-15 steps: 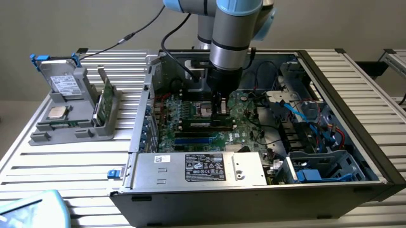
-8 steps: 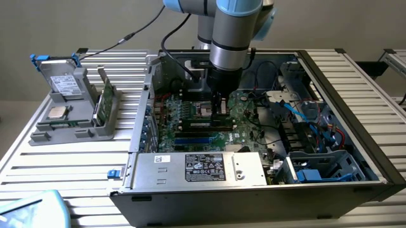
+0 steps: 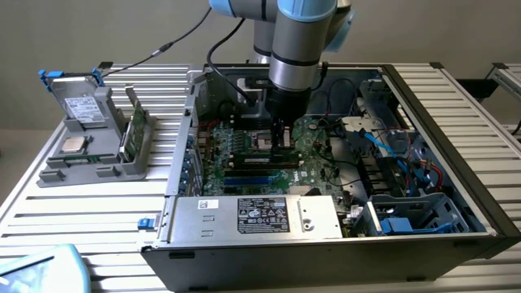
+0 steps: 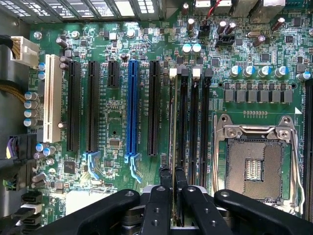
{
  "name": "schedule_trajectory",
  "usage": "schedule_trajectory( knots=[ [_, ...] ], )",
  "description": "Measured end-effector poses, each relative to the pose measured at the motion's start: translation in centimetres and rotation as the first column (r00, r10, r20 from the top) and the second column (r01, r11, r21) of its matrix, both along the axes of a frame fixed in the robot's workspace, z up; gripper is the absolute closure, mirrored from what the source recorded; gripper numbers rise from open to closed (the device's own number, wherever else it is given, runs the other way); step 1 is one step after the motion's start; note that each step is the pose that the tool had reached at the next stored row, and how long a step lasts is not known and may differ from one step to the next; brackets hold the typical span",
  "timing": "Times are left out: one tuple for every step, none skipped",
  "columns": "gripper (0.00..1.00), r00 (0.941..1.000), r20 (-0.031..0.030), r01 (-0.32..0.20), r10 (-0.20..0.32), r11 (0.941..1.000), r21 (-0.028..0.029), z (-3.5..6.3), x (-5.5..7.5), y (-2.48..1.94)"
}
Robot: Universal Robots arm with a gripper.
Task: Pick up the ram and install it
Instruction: 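Insert the ram into the slot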
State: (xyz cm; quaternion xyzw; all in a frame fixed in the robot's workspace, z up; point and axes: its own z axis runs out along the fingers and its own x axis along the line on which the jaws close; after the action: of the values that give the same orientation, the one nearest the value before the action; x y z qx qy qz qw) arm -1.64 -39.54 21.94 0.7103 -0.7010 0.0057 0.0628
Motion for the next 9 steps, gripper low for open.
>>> schedule_trajectory(
  knots=[
    [0.86, 1.0, 0.0001, 0.0, 0.0, 1.0, 0.0002, -0.03, 0.0, 0.0],
    [0.86, 1.0, 0.0002, 0.0, 0.0, 1.0, 0.0004, -0.06, 0.0, 0.0],
    [0.86, 1.0, 0.0002, 0.0, 0.0, 1.0, 0.0001, -0.07, 0.0, 0.0],
    [0.86, 1.0, 0.0001, 0.0, 0.0, 1.0, 0.0, -0.08, 0.0, 0.0],
    [0.86, 1.0, 0.0002, 0.0, 0.0, 1.0, -0.0001, -0.08, 0.0, 0.0],
    [0.86, 1.0, 0.0001, 0.0, 0.0, 1.0, -0.0002, -0.07, 0.0, 0.0],
    [0.86, 1.0, 0.0002, 0.0, 0.0, 1.0, -0.0001, -0.08, 0.0, 0.0],
    [0.86, 1.0, 0.0002, 0.0, 0.0, 1.0, 0.0, -0.08, 0.0, 0.0],
    [0.86, 1.0, 0.0003, 0.0, 0.0, 1.0, 0.0, -0.08, 0.0, 0.0]
  ],
)
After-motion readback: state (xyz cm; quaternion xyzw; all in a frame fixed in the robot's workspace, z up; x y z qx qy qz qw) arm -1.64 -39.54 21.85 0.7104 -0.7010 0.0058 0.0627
